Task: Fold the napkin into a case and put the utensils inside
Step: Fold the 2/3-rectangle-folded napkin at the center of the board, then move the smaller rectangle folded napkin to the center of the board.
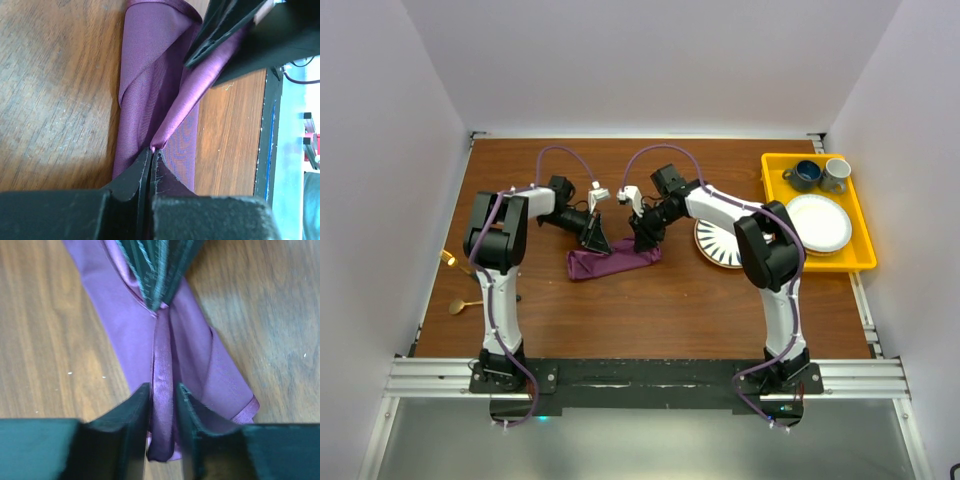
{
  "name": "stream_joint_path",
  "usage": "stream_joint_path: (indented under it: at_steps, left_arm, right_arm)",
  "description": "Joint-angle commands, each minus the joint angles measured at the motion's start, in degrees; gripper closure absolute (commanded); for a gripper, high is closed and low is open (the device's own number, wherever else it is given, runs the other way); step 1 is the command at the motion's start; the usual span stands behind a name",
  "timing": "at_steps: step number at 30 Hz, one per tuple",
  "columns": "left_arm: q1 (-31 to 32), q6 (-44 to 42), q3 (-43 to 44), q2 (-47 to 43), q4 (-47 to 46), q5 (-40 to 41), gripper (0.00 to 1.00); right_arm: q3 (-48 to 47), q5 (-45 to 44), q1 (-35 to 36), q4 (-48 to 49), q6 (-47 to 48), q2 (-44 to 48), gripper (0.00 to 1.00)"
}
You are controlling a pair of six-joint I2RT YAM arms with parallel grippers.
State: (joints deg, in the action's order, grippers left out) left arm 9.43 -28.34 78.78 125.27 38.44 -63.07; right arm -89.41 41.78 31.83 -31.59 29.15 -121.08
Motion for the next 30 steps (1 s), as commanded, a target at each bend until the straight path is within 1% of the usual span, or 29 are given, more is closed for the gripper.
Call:
stream_joint_path:
  at_steps: [1, 3, 4, 6, 8, 9, 11, 12, 14, 15, 18, 20, 21, 23, 24, 25, 26, 28, 29, 30]
  left_arm:
    - [-0.20, -4.36, 0.41, 2.96, 0.50, 7.70, 1.00]
    - [-0.29, -4.36, 0.67, 2.87, 0.59, 7.35, 1.00]
    - [-0.38, -4.53, 0.76, 2.70, 0.59, 7.17, 1.00]
    - [-0.64, -4.71, 0.76, 1.82, 0.41, 5.94, 0.99]
    - [-1.43, -4.45, 0.41, 0.59, -0.11, 3.50, 0.93]
    - [-1.61, -4.10, 0.32, -0.89, -0.72, 2.52, 0.83]
    - [-2.40, -3.48, -0.12, -2.83, -1.34, -0.19, 0.72]
    - [-2.66, -1.83, -0.47, -4.84, -2.74, -1.00, 0.63]
    - [-3.80, 0.64, -2.05, -7.31, -5.11, -2.23, 0.56]
    - [-4.24, 3.78, -2.84, -10.02, -8.61, -2.23, 0.54]
    - [-6.52, 8.02, -6.27, -15.47, -15.03, -1.80, 0.52]
    - [-7.06, 7.95, -8.55, -18.21, -16.80, -1.10, 0.51]
    - [-7.32, 7.08, -9.60, -21.27, -18.99, -0.83, 0.51]
    - [-7.32, 6.02, -13.82, -24.62, -21.98, 0.04, 0.51]
    - [-7.32, 5.23, -15.49, -27.68, -25.74, 0.31, 0.51]
    - [-7.32, 5.31, -18.81, -29.11, -27.87, 0.31, 0.51]
    - [-7.32, 5.57, -20.23, -30.16, -29.89, -0.21, 0.51]
    - [-7.06, 8.29, -23.92, -32.19, -35.60, -1.96, 0.50]
    - [-6.71, 9.52, -25.07, -33.15, -39.89, -2.49, 0.49]
    - [-5.58, 12.05, -26.21, -33.77, -41.76, -2.50, 0.46]
  right_arm:
    - [-2.18, -2.49, 0.25, 1.88, -0.92, -1.62, 0.77]
    - [-1.83, -2.93, 0.25, 3.37, -2.59, -1.97, 0.82]
    - [-1.82, -3.28, 0.16, 3.56, -3.82, -2.41, 0.88]
    - [-1.82, -3.63, 0.24, 3.82, -5.06, -3.02, 0.91]
    - [-1.56, -4.16, 0.24, 3.82, -6.20, -3.73, 0.96]
    - [-1.47, -4.42, 0.16, 3.73, -6.82, -3.90, 0.97]
    - [-1.39, -4.78, 0.25, 3.12, -7.17, -4.69, 0.99]
    - [-1.39, -4.95, 0.25, 2.60, -7.35, -4.87, 1.00]
    - [-0.86, -5.22, 0.16, 2.50, -7.61, -4.70, 1.00]
    - [-0.34, -5.13, 0.24, 2.24, -7.87, -4.61, 1.00]
    - [0.98, -4.60, 0.25, 1.71, -7.88, -4.17, 1.00]
    - [1.86, -4.08, 0.25, 1.71, -7.96, -3.29, 1.00]
    - [2.56, -3.47, 0.33, 1.45, -7.96, -3.11, 1.00]
    - [3.27, -2.50, 0.33, 1.36, -7.96, -2.59, 1.00]
    - [4.23, -1.71, 0.33, 1.62, -7.79, -1.80, 1.00]
    - [4.85, -1.27, 0.33, 1.80, -7.61, -1.36, 1.00]
    - [5.55, -0.91, 0.25, 2.06, -7.44, -1.01, 1.00]
    - [6.61, 0.23, 0.25, 1.54, -6.12, -0.13, 1.00]
    - [6.87, 0.75, 0.33, 1.10, -5.51, 0.14, 1.00]
    - [7.40, 1.11, 0.25, 0.14, -4.02, 0.57, 1.00]
